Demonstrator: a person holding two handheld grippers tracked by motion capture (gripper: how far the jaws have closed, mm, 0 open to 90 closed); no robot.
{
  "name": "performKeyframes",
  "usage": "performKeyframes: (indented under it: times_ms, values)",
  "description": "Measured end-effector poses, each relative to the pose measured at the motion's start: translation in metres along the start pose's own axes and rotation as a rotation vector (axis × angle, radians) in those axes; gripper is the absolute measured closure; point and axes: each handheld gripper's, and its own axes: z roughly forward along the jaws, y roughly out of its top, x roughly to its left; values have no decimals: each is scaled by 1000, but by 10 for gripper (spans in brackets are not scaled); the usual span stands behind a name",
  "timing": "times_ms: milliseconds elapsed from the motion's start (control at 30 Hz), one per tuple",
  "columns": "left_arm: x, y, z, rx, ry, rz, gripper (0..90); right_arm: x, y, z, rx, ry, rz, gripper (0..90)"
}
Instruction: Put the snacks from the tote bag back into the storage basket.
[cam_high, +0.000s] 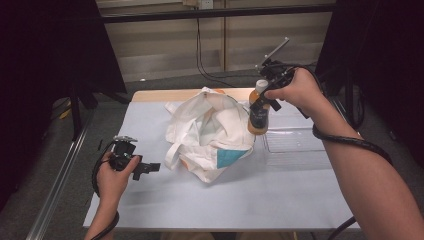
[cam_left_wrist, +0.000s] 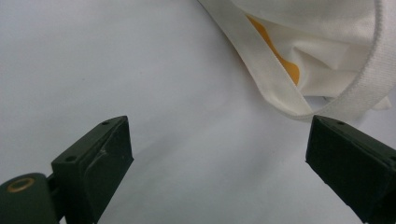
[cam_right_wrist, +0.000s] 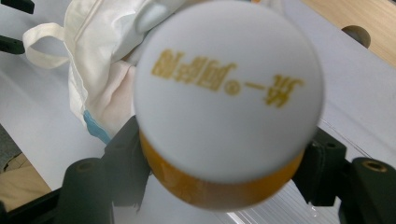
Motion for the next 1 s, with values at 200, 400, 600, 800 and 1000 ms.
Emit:
performKeyframes:
  times_ms: [200,400,600,800,1000]
  values:
    - [0,0,0,8,-2,6,70,-4,-4,0,9,-8,5,306]
    - [0,0,0,10,0,6,70,-8,-8,-2,9,-13,12,306]
    - [0,0,0,4,1,3,70,-11,-11,-4,7,-18,17,306]
    - [0,0,-1,3,0,6,70,-14,-16,-5,12,-20,28,306]
    - [-1,1,-1,0,3,14,70,-20,-21,-4,20,-23,38,306]
